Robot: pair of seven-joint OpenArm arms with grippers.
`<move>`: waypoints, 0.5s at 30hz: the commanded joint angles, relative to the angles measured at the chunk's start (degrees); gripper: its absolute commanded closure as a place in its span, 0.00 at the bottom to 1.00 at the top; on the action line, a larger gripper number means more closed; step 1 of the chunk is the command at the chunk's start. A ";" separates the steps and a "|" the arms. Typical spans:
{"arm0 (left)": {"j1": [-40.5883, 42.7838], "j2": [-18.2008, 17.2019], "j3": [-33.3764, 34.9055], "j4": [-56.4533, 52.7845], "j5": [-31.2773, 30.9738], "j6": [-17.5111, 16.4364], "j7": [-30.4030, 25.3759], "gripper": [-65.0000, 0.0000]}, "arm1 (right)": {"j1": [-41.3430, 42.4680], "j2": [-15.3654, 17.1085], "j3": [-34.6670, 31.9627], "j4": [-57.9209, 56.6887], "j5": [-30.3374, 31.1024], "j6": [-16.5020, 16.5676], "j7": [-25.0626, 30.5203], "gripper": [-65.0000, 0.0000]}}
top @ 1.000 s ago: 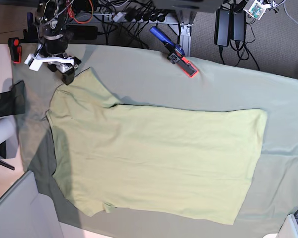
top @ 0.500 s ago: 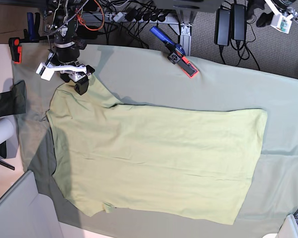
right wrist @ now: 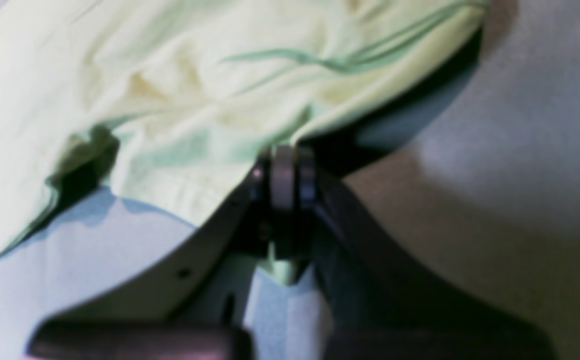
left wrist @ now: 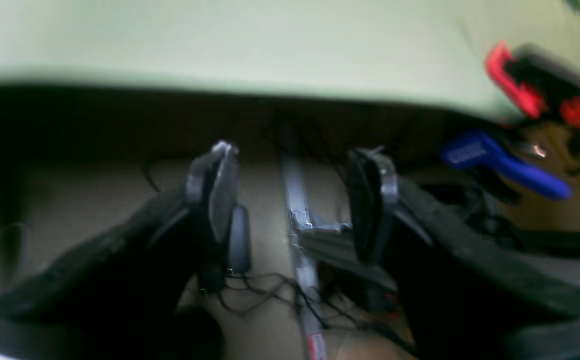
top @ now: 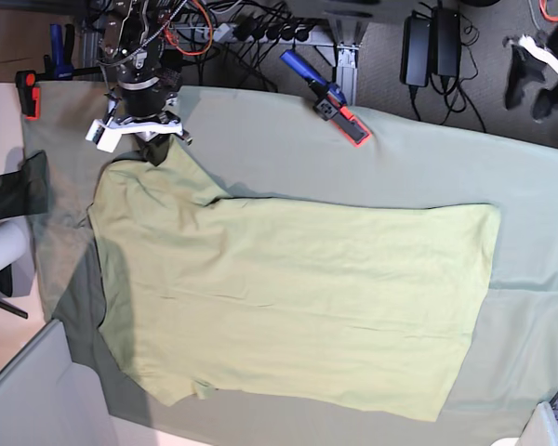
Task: Fold the T-shirt properly
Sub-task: 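Lower the right gripper to the shirt's shoulder corner and pinch it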
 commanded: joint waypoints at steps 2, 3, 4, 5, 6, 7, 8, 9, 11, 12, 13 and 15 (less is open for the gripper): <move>-1.99 -2.51 -1.22 0.90 -0.81 -0.13 -1.38 0.41 | 0.13 0.33 -0.15 0.33 -0.44 0.44 -1.40 1.00; -3.32 -3.52 -1.22 0.87 -0.81 0.39 -1.38 0.41 | 0.17 0.31 -0.15 0.33 -0.42 0.44 -1.40 1.00; -4.79 -4.42 -1.20 0.79 -0.81 0.70 -1.38 0.41 | 0.26 0.31 -0.15 0.33 -0.44 0.42 -1.42 1.00; -6.29 -5.20 -1.20 0.55 -0.79 0.70 -1.40 0.41 | 0.26 0.31 -0.15 0.33 -0.44 0.44 -1.42 1.00; -7.96 -5.90 -1.14 0.07 -0.79 0.70 -1.40 0.41 | 0.24 0.31 -0.15 0.33 -0.44 0.44 -1.40 1.00; -9.70 -6.47 -1.03 -0.79 -0.79 0.70 -1.40 0.37 | 0.24 0.31 -0.15 0.33 -0.44 0.44 -1.42 1.00; -11.54 -6.93 -0.90 -2.10 -0.83 0.70 -1.40 0.32 | 0.24 0.28 -0.15 0.33 -0.44 0.44 -1.42 1.00; -13.55 -7.32 -0.59 -3.78 -1.01 0.70 -1.38 0.30 | 0.26 0.31 -0.15 0.33 -0.44 0.44 -1.42 1.00; -17.46 -7.80 0.44 -8.00 -2.51 0.68 -1.01 0.29 | 0.26 0.31 -0.15 0.33 -0.48 0.44 -1.40 1.00; -19.41 -7.82 1.18 -10.21 -3.15 0.68 -0.24 0.29 | 0.26 0.31 -0.15 0.33 -0.87 0.44 -1.40 1.00; -21.29 -7.82 2.23 -12.31 -3.91 0.66 0.57 0.29 | 0.24 0.31 -0.15 0.33 -1.40 0.44 -1.42 1.00; -24.41 -7.80 5.07 -16.02 -4.52 0.66 0.74 0.29 | 0.24 0.31 -0.15 0.33 -2.51 0.42 -1.42 1.00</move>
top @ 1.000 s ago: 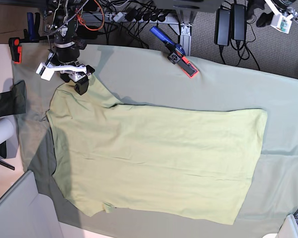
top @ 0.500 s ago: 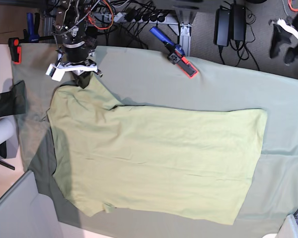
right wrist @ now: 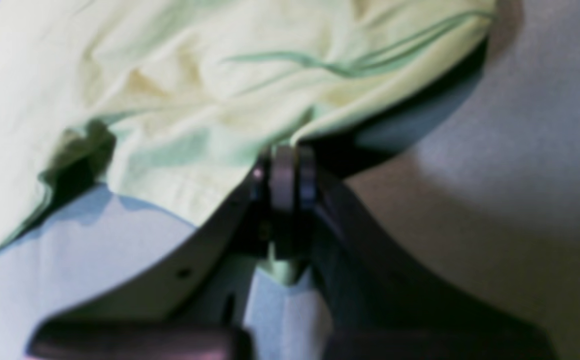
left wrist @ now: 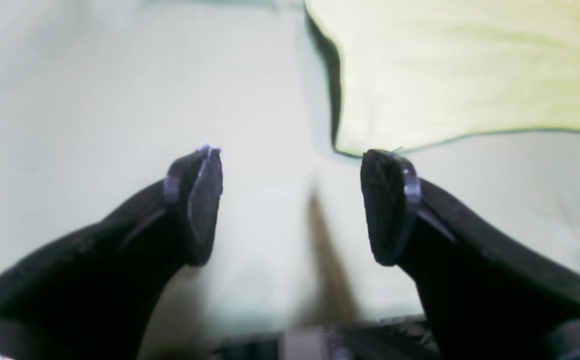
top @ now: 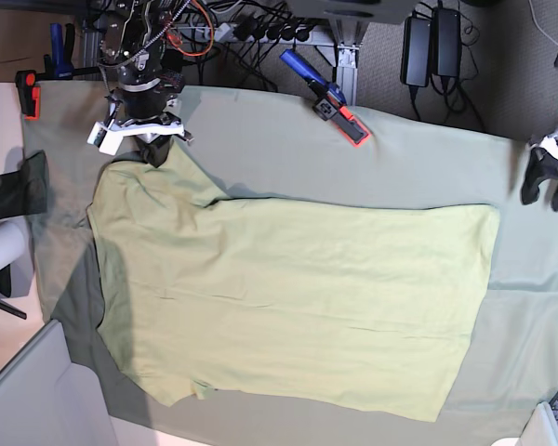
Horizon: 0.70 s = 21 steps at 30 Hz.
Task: Fold the T-shirt properly
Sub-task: 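Lower the right gripper to the shirt's shoulder corner and pinch it, then lower the left gripper to the opposite shoulder corner and pinch it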
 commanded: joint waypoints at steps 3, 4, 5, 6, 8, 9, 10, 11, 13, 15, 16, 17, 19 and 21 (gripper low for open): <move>-3.65 -0.66 3.93 -2.91 -0.63 -0.50 -1.01 0.29 | -0.09 0.31 -0.13 0.33 -0.83 0.37 -1.31 1.00; -4.68 -0.59 5.05 -3.69 -0.59 -0.50 -1.01 0.29 | -0.24 0.31 -0.13 0.33 -0.81 0.37 -1.31 1.00; -5.55 -0.46 5.77 -4.24 -0.44 -0.50 -1.01 0.29 | -0.26 0.28 -0.13 0.33 -0.83 0.37 -1.31 1.00; -6.27 -0.26 6.25 -4.55 -0.35 -0.50 -1.01 0.29 | -0.42 0.28 -0.13 0.33 -0.81 0.37 -1.31 1.00; -7.52 0.09 6.56 -4.87 -0.26 -0.52 -0.96 0.29 | -0.57 0.26 -0.13 0.33 -0.83 0.37 -1.31 1.00; -8.04 0.35 6.56 -4.96 0.09 -0.50 -0.79 0.29 | -0.68 0.28 -0.13 0.33 -0.81 0.37 -1.31 1.00; -8.41 0.48 6.58 -5.09 0.52 -0.50 -0.76 0.29 | -0.70 0.28 -0.13 0.33 -0.81 0.37 -1.31 1.00; -8.83 0.63 6.80 -5.38 0.50 -0.50 -0.61 0.29 | -0.70 0.28 -0.13 0.33 -0.83 0.39 -1.31 1.00; -9.60 0.76 7.72 -6.64 0.55 -0.50 -0.61 0.29 | -0.68 0.31 -0.13 0.33 -0.83 0.37 -1.31 1.00; -10.71 0.98 8.83 -8.66 1.57 -0.50 -0.83 0.29 | -0.68 0.31 -0.13 0.33 -0.81 0.37 -1.31 1.00; -11.30 1.29 9.09 -9.70 2.56 -0.50 -1.07 0.29 | -0.68 0.31 -0.13 0.33 -0.81 0.39 -1.31 1.00; -11.98 1.55 9.18 -10.82 2.89 -0.50 -1.05 0.29 | -0.68 0.31 -0.13 0.33 -0.83 0.37 -1.31 1.00; -13.20 1.92 9.18 -12.83 2.84 -0.50 -1.03 0.29 | -0.70 0.28 -0.13 0.33 -0.81 0.37 -1.31 1.00; -13.55 2.10 9.20 -13.75 2.80 -0.50 -1.01 0.29 | -0.70 0.28 -0.13 0.33 -0.81 0.37 -1.31 1.00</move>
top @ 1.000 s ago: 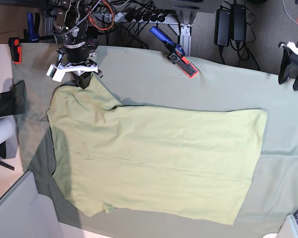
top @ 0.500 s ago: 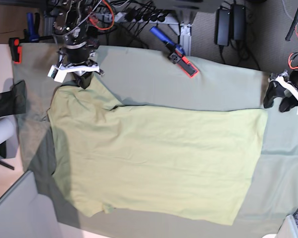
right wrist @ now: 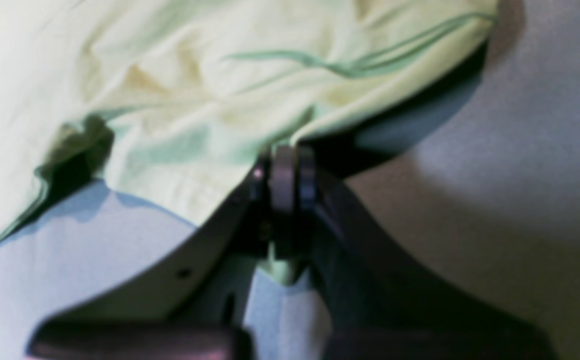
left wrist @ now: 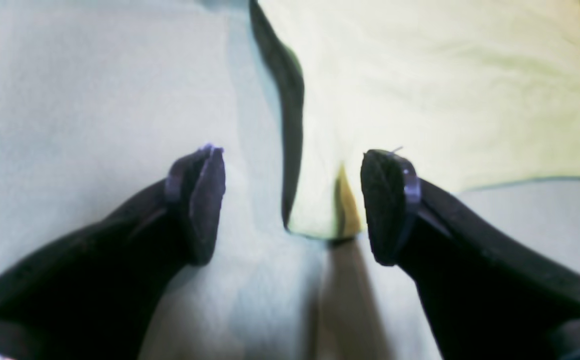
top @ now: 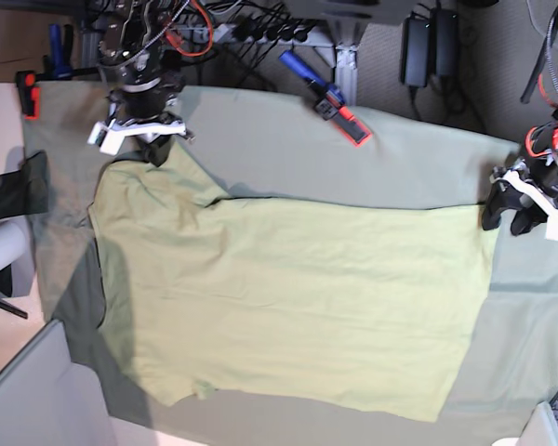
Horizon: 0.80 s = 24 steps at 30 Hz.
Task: Fold the T-shirt properly
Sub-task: 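Lower the left gripper to the opposite shoulder corner and pinch it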
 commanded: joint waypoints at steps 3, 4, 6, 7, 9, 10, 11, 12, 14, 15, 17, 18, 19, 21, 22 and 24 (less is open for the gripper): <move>0.07 -0.31 0.00 0.09 -0.90 -0.85 1.60 0.29 | -0.31 0.31 -0.11 0.33 -0.42 0.22 -1.49 1.00; 0.07 -0.26 0.26 0.09 -1.14 -2.05 1.68 0.29 | -0.33 0.28 -0.11 0.33 -0.42 0.22 -1.49 1.00; 0.07 -0.09 1.27 0.17 -1.44 -4.79 2.25 0.29 | -0.33 0.31 -0.11 0.33 -0.42 0.22 -1.49 1.00; 0.07 0.02 2.05 0.33 -1.40 -6.25 2.29 0.29 | -0.33 0.31 -0.11 0.33 -0.42 0.22 -1.49 1.00; 0.07 0.35 4.04 0.94 -1.31 -7.43 2.78 0.29 | -0.33 0.31 -0.11 0.33 -0.42 0.24 -1.46 1.00; 0.07 0.66 4.87 1.22 -1.25 -7.43 2.91 0.29 | -0.33 0.31 -0.11 0.33 -0.42 0.22 -1.46 1.00; 0.04 1.05 5.51 1.33 -1.16 -7.41 2.84 0.29 | -0.33 0.28 -0.11 0.33 -0.42 0.22 -1.49 1.00; 0.00 1.55 5.79 1.36 -1.11 -7.41 2.82 0.29 | -0.33 0.28 -0.11 0.33 -0.42 0.24 -1.49 1.00; 0.00 2.58 5.79 1.36 -0.55 -7.43 2.82 0.29 | -0.33 0.28 -0.11 0.33 -0.42 0.22 -1.49 1.00; 0.00 2.91 5.79 1.36 -0.15 -7.43 2.80 0.30 | -0.33 0.28 -0.11 0.33 -0.42 0.22 -1.49 1.00; 0.00 3.39 5.79 1.36 0.94 -7.43 1.90 0.30 | -0.33 0.31 -0.11 0.33 -0.42 0.22 -1.49 1.00; 0.00 3.48 5.79 1.36 1.33 -7.41 0.90 0.30 | -0.33 0.31 -0.11 0.33 -0.44 0.22 -1.49 1.00; 0.00 3.50 5.77 1.36 2.01 -7.39 -0.46 0.31 | -0.33 0.31 -0.11 0.33 -0.44 0.24 -1.49 1.00; 0.00 3.48 5.77 1.36 4.00 -7.41 -2.40 0.46 | -0.33 0.31 -0.11 0.33 -0.85 0.24 -1.49 1.00; 0.00 3.48 5.77 1.36 4.70 -7.39 -2.71 0.60 | -0.33 0.31 -0.11 0.33 -1.36 0.24 -1.49 1.00; 0.00 3.45 5.77 1.36 5.64 -7.39 -2.75 0.90 | -0.22 0.31 -0.11 0.33 -1.51 0.28 -1.49 1.00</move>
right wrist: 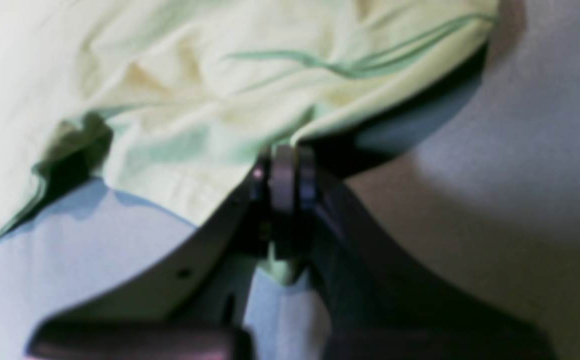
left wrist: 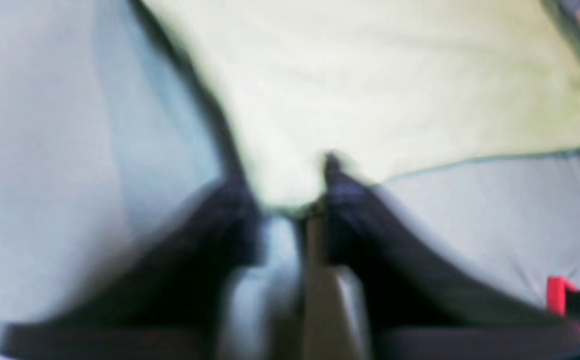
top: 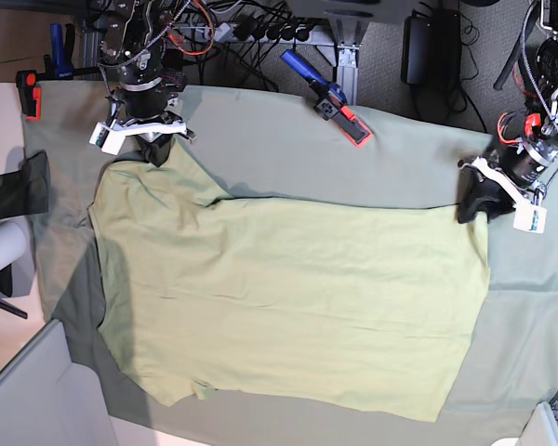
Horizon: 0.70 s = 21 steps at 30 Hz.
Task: Fold the T-shirt properly
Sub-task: 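Lower the left gripper to the opposite shoulder corner and pinch it, then lift the shirt's shoulder edge with both grippers and fold it over the body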
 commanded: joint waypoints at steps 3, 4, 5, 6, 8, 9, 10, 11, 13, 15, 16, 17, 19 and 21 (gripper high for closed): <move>-0.33 -0.59 -0.17 0.52 1.70 -1.75 -0.02 1.00 | -0.02 0.31 -0.11 0.39 -0.59 2.67 -1.49 1.00; -0.31 -0.76 -0.33 0.52 1.75 -3.17 0.00 1.00 | -0.09 0.31 -0.11 0.52 -0.59 3.23 -1.68 1.00; -0.31 -0.90 -0.72 0.52 1.68 -5.46 0.04 1.00 | -0.20 0.33 0.00 0.74 -0.59 3.43 -2.54 1.00; -0.28 -1.05 -1.42 0.52 1.22 -8.74 0.20 1.00 | -0.28 0.33 0.33 1.03 -0.59 3.65 -3.96 1.00; -0.07 -1.49 -3.26 0.55 -1.51 -9.11 0.20 1.00 | -0.70 0.31 1.53 1.97 -0.42 4.26 -6.73 1.00; 0.26 -1.84 -4.11 0.55 -3.17 -9.11 0.37 1.00 | -1.22 0.31 2.34 2.69 0.17 4.72 -7.43 1.00; 0.74 -2.25 -4.81 0.90 -4.52 -9.11 1.22 1.00 | -1.99 0.31 3.21 3.63 1.31 5.18 -7.76 1.00; 1.31 -2.58 -5.53 1.40 -5.09 -9.11 2.27 1.00 | -2.95 0.31 4.13 4.79 2.45 5.68 -7.76 1.00; 2.86 -2.95 -6.71 3.06 -6.29 -9.11 4.31 1.00 | -4.98 0.33 5.95 7.32 4.11 6.54 -7.96 1.00; 4.57 -3.39 -6.97 5.18 -7.63 -9.11 4.50 1.00 | -6.88 0.61 7.26 9.79 5.62 7.15 -8.39 1.00; 5.11 -3.37 -6.99 6.43 -7.67 -9.11 4.50 1.00 | -7.58 0.76 7.72 10.93 6.05 7.19 -8.79 1.00; 5.66 -3.37 -6.99 7.67 -7.65 -9.11 4.50 1.00 | -8.17 0.79 8.07 12.00 6.12 7.21 -9.14 1.00; 6.56 -3.39 -6.99 10.16 -7.65 -9.11 4.50 1.00 | -9.42 0.76 8.66 13.81 6.12 7.19 -9.40 1.00; 6.91 -3.37 -6.99 12.04 -7.61 -9.11 4.59 1.00 | -10.05 0.76 9.35 14.84 6.36 7.19 -9.38 1.00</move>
